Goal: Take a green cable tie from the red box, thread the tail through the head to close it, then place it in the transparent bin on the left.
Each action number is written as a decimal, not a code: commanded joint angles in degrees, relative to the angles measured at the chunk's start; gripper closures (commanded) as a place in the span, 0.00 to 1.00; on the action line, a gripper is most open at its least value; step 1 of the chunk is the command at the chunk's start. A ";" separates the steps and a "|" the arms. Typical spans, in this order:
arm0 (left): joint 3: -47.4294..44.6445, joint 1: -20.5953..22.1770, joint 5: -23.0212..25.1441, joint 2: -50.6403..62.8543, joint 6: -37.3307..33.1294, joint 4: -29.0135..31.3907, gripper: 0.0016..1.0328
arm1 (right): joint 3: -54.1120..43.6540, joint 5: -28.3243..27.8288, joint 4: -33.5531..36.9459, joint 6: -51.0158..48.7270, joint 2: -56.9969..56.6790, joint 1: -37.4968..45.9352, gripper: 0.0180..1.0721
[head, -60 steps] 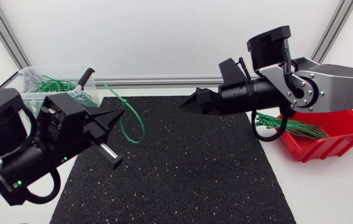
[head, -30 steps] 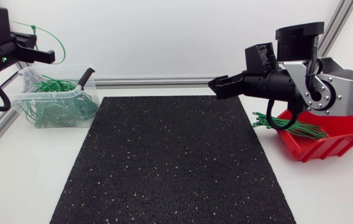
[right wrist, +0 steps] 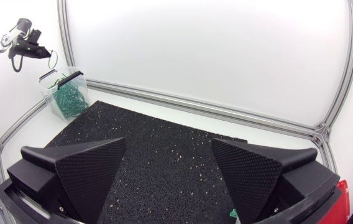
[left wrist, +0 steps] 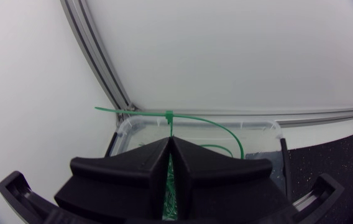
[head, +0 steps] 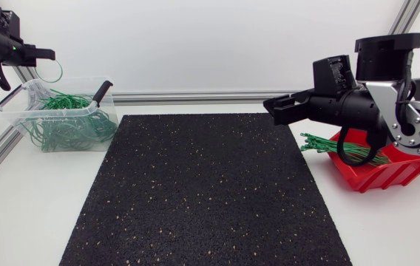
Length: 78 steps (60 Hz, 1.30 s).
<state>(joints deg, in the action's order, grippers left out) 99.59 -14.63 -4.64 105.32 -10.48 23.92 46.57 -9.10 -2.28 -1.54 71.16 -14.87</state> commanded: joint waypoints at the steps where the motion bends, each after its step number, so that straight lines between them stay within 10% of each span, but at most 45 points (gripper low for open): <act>1: 5.35 -1.01 -1.60 7.62 0.81 6.31 0.57 | -2.45 0.31 1.41 -1.62 -1.99 0.55 0.04; 5: 5.17 -1.54 -2.83 7.62 0.81 5.52 0.01 | -2.80 0.40 2.02 -1.80 -3.22 0.90 0.04; 78: -69.71 3.38 6.75 -57.59 -4.29 -26.82 0.03 | -24.33 -0.04 4.92 -4.17 -42.24 20.50 0.04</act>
<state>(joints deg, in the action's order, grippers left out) 34.04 -11.88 1.50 51.35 -13.78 -0.93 25.37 -8.97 2.81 -5.82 32.49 5.06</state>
